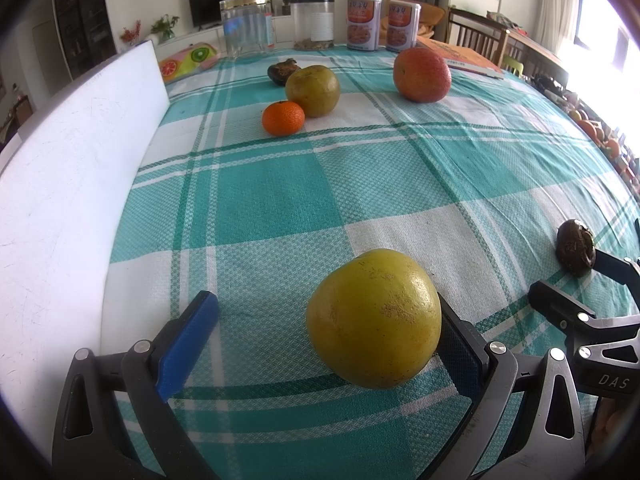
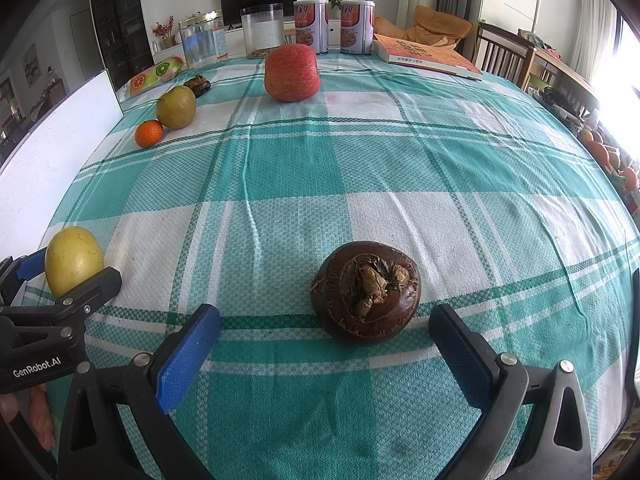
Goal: Organize fruits
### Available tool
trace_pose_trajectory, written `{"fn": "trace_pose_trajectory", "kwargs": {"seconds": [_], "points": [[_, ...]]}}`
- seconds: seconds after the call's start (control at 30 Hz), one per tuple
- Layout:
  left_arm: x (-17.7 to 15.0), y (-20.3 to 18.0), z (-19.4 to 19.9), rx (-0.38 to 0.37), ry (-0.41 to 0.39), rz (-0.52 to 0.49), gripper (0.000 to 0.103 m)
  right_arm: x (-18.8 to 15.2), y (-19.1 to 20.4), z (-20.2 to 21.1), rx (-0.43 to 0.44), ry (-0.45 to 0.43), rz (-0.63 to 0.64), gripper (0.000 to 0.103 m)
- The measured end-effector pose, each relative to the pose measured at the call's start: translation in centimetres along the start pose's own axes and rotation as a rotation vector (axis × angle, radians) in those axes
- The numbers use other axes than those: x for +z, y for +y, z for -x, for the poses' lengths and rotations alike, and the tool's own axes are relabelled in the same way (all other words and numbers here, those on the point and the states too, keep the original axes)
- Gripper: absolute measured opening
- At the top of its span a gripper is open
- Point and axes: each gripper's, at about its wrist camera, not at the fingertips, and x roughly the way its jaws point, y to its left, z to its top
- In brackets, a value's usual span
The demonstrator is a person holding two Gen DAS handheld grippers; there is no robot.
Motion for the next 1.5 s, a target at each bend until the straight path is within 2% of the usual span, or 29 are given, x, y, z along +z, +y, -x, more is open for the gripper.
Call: {"fn": "trace_pose_trajectory", "kwargs": {"seconds": [0.9, 0.97, 1.0, 1.1, 1.13, 1.3, 1.33, 1.4, 1.43, 1.47, 1.5], "points": [[0.0, 0.0, 0.0, -0.001, 0.0, 0.0, 0.102, 0.0, 0.0, 0.0, 0.0, -0.001, 0.0, 0.103], [0.0, 0.1, 0.1, -0.018, 0.001, 0.003, 0.101, 0.0, 0.0, 0.0, 0.002, -0.001, -0.002, 0.103], [0.2, 0.3, 0.2, -0.052, 0.014, -0.003, 0.101, 0.0, -0.1, 0.1, 0.006, -0.002, -0.007, 0.103], [-0.1, 2.3, 1.2, -0.205, 0.014, 0.096, 0.1, 0.0, -0.8, 0.4, 0.048, -0.015, -0.05, 0.103], [-0.3, 2.6, 1.4, -0.232, 0.012, 0.113, 0.1, 0.0, -1.3, 0.6, 0.073, -0.023, -0.076, 0.103], [-0.4, 0.6, 1.6, -0.172, 0.0, -0.009, 0.098, -0.1, -4.4, 1.9, 0.19, -0.088, -0.242, 0.103], [-0.3, 0.1, 1.8, -0.165, -0.014, -0.031, 0.097, -0.2, -5.5, 2.4, 0.23, -0.116, -0.299, 0.103], [-0.1, -0.8, 2.1, -0.144, -0.032, -0.071, 0.078, -1.1, -8.3, 3.2, 0.292, -0.166, -0.437, 0.103], [0.1, -1.2, 1.8, -0.13, -0.021, -0.087, 0.061, -1.5, -9.6, 3.4, 0.3, -0.177, -0.5, 0.103], [0.2, -1.4, 1.5, -0.109, -0.007, -0.092, 0.054, -1.8, -10.5, 3.5, 0.298, -0.178, -0.547, 0.101], [0.2, -1.2, 1.4, -0.111, -0.007, -0.084, 0.054, -1.8, -11.0, 3.4, 0.299, -0.172, -0.569, 0.099]]}}
